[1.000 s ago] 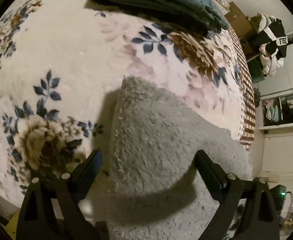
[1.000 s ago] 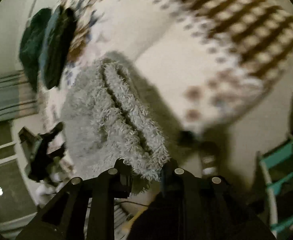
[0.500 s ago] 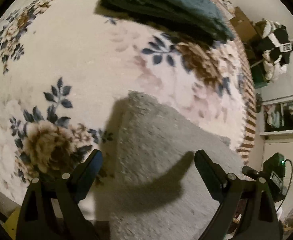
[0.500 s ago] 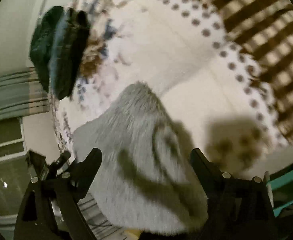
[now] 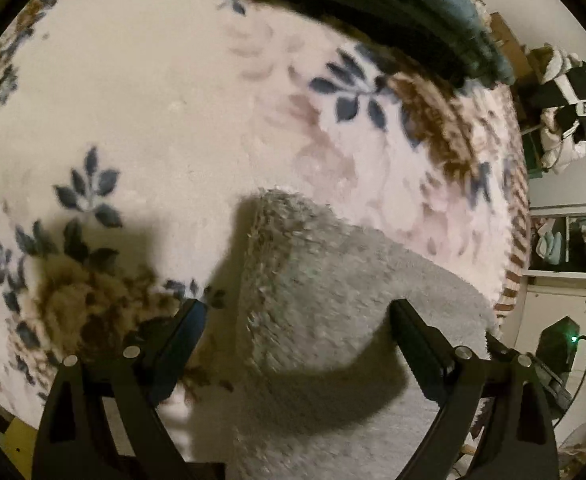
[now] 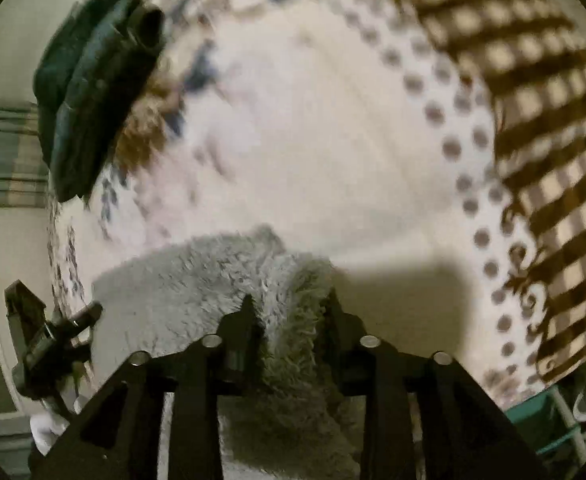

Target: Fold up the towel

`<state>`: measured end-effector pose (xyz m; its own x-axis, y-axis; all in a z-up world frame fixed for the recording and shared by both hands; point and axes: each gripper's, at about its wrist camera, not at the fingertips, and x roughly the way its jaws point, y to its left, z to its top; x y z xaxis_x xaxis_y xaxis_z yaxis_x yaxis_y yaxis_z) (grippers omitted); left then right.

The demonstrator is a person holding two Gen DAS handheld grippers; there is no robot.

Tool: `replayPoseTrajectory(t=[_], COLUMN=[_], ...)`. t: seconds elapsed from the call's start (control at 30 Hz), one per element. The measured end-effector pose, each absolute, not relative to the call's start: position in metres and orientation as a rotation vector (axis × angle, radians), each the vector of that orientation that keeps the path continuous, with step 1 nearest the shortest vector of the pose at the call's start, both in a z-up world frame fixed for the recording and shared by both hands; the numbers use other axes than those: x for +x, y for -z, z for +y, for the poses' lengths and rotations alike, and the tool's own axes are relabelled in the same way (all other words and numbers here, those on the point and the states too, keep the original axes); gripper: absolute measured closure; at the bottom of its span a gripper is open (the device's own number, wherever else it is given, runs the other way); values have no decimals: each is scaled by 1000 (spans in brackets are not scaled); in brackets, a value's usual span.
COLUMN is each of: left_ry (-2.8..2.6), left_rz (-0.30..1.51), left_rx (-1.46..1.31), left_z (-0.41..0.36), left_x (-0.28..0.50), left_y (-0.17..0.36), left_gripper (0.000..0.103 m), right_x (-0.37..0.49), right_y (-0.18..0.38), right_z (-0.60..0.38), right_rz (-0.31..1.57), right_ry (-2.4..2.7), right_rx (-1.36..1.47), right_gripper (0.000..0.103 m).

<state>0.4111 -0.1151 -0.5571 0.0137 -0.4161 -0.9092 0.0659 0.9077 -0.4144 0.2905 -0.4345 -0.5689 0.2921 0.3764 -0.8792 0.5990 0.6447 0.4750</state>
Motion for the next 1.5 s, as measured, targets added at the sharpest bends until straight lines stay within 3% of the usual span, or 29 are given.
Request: replayPoseTrajectory(t=[0.07, 0.1, 0.33, 0.37, 0.4, 0.57, 0.67, 0.77, 0.83, 0.87, 0.9, 0.97, 1.17, 1.23, 1.27, 1.3, 1.5], left_ry=[381, 386, 399, 405, 406, 389, 408, 430, 434, 435, 432, 424, 417, 425, 429, 430, 434], left_rz=[1488, 1478, 1565, 1591, 1611, 1630, 1634, 1600, 1583, 1569, 1553, 1537, 1520, 1527, 1530, 1532, 1562], left_rx=[-306, -330, -287, -240, -205, -173, -141, -100, -125, -141, -142, -131, -78, -73, -77, -82, -154], left_z=[-102, -95, -91, -96, -98, -87, -92, -100, -98, -98, -98, -99, -115, -121, -121, -119, -108], left_x=[398, 389, 301, 289, 280, 277, 285, 291, 297, 301, 306, 312, 332, 332, 330, 329, 325], left_y=[540, 532, 532, 539, 545, 562, 561, 543, 533, 528, 525, 526, 547, 553, 555, 556, 562], left_gripper=[8, 8, 8, 8, 8, 7, 7, 7, 7, 7, 7, 7, 7, 7, 7, 7, 7], right_x=[275, 267, 182, 176, 169, 143, 138, 152, 164, 171, 178, 191, 248, 265, 273, 281, 296], right_y=[561, 555, 573, 576, 578, 562, 571, 580, 567, 556, 541, 526, 541, 546, 546, 547, 563], right_z=[-442, -444, -439, -435, -429, -418, -416, -404, -406, -409, -413, -417, -437, -437, -438, -438, -442], right_rz=[1302, 1290, 1362, 1356, 1365, 1343, 1451, 1580, 1577, 1546, 1484, 1399, 1369, 1331, 1298, 1282, 1230], right_ry=[160, 151, 94, 85, 73, 108, 132, 97, 51, 37, 14, -28, 42, 49, 50, 56, 176], right_rx=[996, 1010, 1242, 1275, 1296, 1358, 1277, 1126, 1063, 1030, 1001, 969, 917, 916, 912, 916, 939], right_gripper=[26, 23, 24, 48, 87, 87, 87, 78, 60, 40, 29, 23, 23, 34, 69, 79, 80])
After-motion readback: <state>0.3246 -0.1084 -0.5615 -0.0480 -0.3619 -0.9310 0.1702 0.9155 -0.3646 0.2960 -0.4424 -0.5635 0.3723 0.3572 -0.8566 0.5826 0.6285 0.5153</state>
